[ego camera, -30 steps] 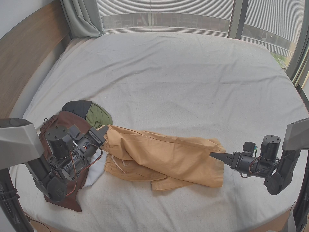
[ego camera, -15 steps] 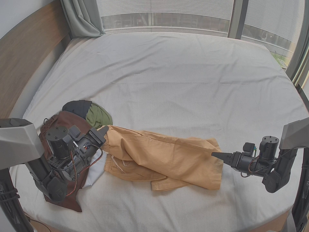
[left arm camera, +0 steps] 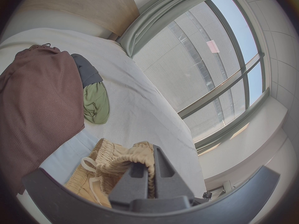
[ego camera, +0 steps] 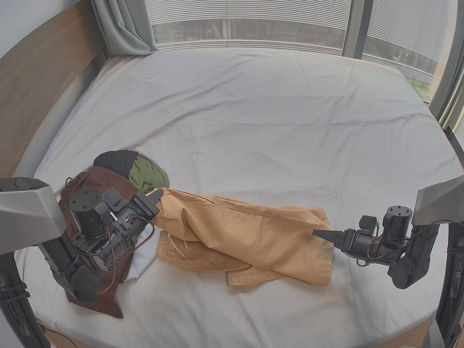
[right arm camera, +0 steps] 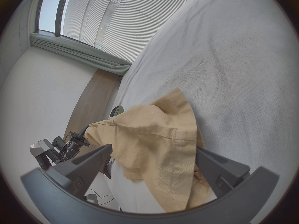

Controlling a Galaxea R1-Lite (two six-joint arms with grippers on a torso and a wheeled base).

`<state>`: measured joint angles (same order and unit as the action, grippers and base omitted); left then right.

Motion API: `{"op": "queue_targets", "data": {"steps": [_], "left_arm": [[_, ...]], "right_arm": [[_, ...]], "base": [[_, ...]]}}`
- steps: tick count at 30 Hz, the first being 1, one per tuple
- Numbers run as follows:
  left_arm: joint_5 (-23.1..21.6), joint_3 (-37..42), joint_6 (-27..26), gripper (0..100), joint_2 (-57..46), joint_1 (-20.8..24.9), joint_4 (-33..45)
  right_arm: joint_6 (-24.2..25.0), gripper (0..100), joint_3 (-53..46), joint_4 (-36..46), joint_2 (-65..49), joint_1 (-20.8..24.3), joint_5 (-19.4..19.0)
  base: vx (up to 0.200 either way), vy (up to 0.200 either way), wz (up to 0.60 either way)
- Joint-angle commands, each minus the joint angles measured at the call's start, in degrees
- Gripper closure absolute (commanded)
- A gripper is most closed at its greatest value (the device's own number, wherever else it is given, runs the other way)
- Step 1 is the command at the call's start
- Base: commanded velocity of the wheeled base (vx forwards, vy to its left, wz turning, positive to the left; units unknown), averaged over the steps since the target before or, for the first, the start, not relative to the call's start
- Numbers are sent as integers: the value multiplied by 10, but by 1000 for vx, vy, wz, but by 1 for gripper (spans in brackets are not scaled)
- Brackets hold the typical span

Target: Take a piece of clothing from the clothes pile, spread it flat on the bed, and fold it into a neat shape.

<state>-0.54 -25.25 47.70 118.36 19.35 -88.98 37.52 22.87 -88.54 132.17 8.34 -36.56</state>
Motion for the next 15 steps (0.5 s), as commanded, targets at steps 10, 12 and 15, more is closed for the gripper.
{"op": "queue_targets", "data": {"steps": [10,12,15], "left_arm": [[0,-1,0,100,1,0,-1],[1,-2,0,100,0,0,-1],[1,-2,0,100,0,0,-1]], "right_arm": [[8,0,-27,1,-92,29,0],[11,0,-29,1,-97,31,-1],[12,0,-27,1,-93,32,-1]], "base": [[0,0,0],[0,0,0],[0,0,0]]}}
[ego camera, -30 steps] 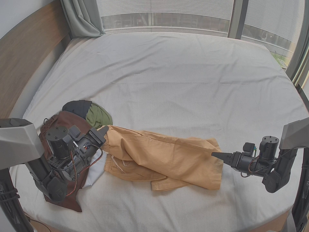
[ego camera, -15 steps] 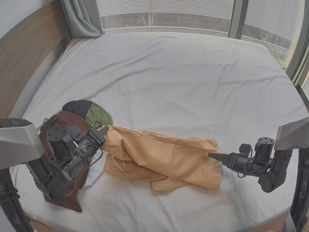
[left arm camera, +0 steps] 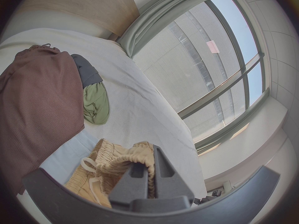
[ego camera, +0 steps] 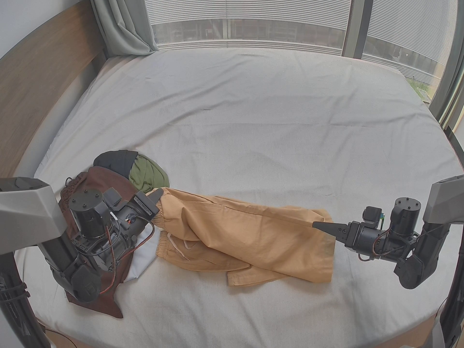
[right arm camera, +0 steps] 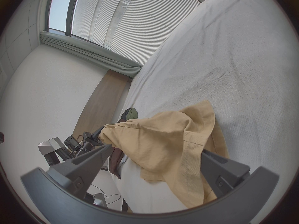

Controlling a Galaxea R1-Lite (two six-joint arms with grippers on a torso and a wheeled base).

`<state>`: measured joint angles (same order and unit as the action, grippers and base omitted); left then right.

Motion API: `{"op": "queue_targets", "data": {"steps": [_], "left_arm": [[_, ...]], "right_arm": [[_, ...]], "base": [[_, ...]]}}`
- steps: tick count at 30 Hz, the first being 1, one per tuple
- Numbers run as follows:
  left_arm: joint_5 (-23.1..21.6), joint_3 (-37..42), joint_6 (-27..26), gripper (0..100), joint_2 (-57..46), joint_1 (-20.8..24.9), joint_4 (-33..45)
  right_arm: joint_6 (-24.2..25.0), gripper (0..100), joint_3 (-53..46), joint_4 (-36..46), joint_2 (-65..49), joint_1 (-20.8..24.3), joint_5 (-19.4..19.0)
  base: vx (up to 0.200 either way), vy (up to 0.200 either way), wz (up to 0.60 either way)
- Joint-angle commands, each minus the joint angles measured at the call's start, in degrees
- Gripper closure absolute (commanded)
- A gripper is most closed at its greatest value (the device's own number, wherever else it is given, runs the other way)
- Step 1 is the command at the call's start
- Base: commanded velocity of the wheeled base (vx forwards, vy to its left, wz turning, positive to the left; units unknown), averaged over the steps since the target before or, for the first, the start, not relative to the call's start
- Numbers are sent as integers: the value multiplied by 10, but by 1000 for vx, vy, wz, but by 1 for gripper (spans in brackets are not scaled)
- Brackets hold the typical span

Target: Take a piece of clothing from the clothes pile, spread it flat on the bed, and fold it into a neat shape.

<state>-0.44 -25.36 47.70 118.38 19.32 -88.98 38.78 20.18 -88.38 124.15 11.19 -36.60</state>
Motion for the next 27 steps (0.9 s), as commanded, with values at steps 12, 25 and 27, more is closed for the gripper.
{"op": "queue_targets", "data": {"steps": [12,25,27], "left_arm": [[0,0,1,100,-3,-2,-1],[-1,-1,1,100,-2,-2,-1],[-1,-1,1,100,-1,-2,-1]], "right_arm": [[-1,0,48,0,63,-6,-1],[2,0,72,-3,72,-5,0],[2,100,73,-3,72,-6,1]], "base": [[0,0,0],[0,0,0],[0,0,0]]}}
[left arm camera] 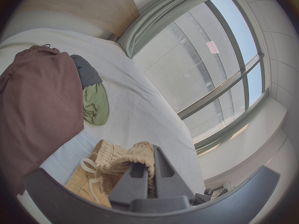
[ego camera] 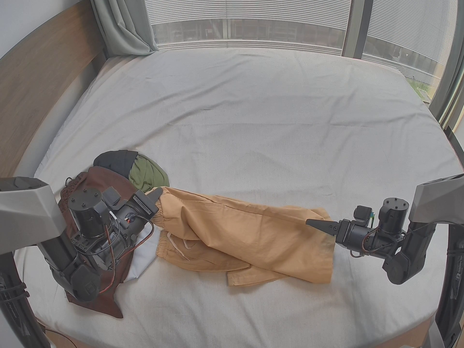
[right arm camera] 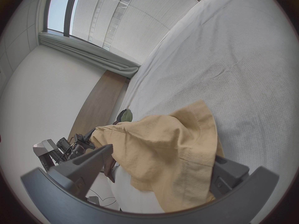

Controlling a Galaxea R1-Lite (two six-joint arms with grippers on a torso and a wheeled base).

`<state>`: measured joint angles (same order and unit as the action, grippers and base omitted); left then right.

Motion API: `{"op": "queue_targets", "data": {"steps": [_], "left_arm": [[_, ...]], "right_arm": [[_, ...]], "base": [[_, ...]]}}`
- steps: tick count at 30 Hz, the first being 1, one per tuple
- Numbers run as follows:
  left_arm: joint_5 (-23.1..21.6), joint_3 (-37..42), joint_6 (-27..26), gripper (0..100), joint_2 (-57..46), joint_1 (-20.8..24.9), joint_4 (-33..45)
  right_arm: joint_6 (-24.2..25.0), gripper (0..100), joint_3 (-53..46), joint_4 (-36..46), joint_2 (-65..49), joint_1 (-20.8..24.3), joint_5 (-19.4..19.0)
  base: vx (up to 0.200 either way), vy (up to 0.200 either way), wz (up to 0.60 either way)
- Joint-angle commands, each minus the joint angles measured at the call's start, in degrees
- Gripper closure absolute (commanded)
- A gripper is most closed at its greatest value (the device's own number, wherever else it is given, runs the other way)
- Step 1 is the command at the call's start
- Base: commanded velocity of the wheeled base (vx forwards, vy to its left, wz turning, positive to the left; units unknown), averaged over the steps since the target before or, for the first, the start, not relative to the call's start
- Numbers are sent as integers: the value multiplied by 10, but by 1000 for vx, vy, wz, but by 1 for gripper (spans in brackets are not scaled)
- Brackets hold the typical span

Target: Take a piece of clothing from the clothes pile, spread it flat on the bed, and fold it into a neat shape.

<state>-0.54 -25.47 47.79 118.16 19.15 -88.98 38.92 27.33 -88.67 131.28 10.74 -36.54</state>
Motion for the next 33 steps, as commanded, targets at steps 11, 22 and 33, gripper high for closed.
{"op": "queue_targets", "data": {"steps": [11,22,33], "left_arm": [[0,-1,4,100,2,1,-1],[-3,-38,30,100,-59,13,-1],[-136,33,-113,100,-100,-17,-1]], "right_arm": [[-2,100,3,-1,-1,-5,1],[0,100,-31,2,-122,17,3],[4,100,-43,3,-199,54,3]], "base": [[0,0,0],[0,0,0],[0,0,0]]}}
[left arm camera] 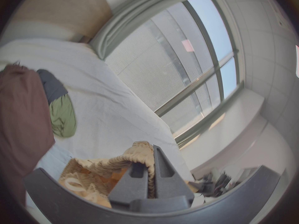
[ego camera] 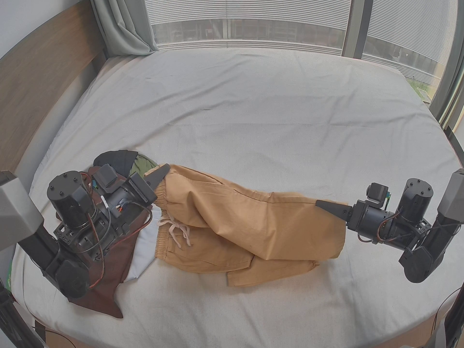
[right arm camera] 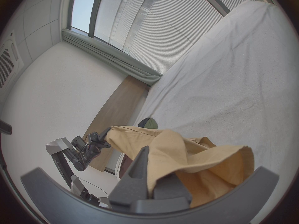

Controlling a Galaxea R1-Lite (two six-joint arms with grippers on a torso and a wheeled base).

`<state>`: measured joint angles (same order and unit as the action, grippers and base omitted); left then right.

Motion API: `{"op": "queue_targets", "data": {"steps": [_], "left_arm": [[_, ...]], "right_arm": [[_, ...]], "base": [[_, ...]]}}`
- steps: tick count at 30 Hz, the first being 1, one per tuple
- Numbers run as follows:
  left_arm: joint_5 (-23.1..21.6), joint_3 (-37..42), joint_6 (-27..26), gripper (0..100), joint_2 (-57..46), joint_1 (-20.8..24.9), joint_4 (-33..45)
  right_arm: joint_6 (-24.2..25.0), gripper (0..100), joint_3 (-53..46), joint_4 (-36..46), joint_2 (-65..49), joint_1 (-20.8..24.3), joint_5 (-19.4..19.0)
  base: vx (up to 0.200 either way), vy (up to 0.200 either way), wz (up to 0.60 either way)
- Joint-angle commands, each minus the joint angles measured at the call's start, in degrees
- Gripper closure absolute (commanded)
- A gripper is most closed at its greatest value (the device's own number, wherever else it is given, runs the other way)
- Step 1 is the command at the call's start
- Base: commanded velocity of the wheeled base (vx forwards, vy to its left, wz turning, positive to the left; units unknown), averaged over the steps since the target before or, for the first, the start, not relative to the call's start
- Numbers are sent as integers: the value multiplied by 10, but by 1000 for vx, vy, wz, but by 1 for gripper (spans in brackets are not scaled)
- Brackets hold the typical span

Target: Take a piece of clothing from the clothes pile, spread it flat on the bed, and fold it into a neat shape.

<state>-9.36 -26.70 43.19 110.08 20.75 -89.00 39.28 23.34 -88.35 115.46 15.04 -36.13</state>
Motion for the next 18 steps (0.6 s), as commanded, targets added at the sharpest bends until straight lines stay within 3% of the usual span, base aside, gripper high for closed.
{"op": "queue_targets", "data": {"steps": [1,5,18], "left_arm": [[-66,56,-80,100,-19,-40,0],[-109,68,-119,100,-23,-62,-1],[-109,38,-167,100,-19,-85,-1]], "right_arm": [[-1,100,-3,-1,-42,11,-1],[-1,100,-4,-1,-58,11,-1],[-1,100,3,-1,-93,-5,-1]], "base": [[0,0,0],[0,0,0],[0,0,0]]}}
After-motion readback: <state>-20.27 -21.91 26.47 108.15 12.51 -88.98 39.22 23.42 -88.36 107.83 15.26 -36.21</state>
